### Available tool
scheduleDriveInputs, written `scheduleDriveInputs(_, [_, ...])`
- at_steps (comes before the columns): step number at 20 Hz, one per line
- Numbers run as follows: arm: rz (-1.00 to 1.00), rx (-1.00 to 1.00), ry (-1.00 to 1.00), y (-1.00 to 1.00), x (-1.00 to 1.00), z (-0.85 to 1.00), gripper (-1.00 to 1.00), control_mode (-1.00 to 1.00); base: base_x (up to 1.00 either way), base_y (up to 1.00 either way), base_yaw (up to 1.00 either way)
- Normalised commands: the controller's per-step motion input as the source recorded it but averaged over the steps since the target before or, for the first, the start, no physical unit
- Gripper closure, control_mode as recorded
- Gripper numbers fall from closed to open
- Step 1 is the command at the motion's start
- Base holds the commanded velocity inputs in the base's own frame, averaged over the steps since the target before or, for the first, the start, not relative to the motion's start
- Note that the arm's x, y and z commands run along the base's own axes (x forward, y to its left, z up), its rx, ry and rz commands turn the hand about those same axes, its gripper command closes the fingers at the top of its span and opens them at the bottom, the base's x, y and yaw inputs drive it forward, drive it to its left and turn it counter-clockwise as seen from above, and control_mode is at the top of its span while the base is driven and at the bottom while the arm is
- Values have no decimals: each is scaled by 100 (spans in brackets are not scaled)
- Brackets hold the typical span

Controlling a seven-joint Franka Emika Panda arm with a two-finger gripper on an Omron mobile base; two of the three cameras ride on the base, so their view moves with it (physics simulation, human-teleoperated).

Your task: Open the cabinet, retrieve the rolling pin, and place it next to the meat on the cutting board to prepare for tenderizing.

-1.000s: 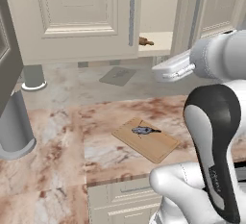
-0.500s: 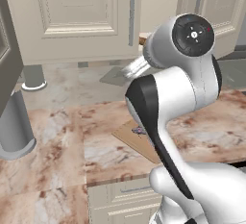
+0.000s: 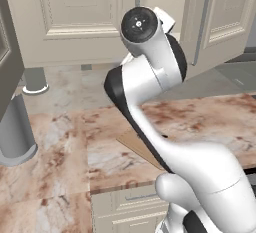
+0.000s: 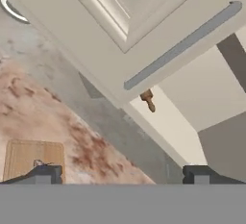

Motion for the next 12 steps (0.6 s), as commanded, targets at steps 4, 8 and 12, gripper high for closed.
scheduleDriveInputs(4, [-6, -25, 1, 0, 49, -14, -100, -100, 0, 0, 0])
scheduleDriveInputs(8, [-4, -21, 1, -8, 35, -13, -100, -100, 0, 0, 0])
scheduleDriveInputs(12, [0, -14, 1, -20, 23, -7, -100, -100, 0, 0, 0])
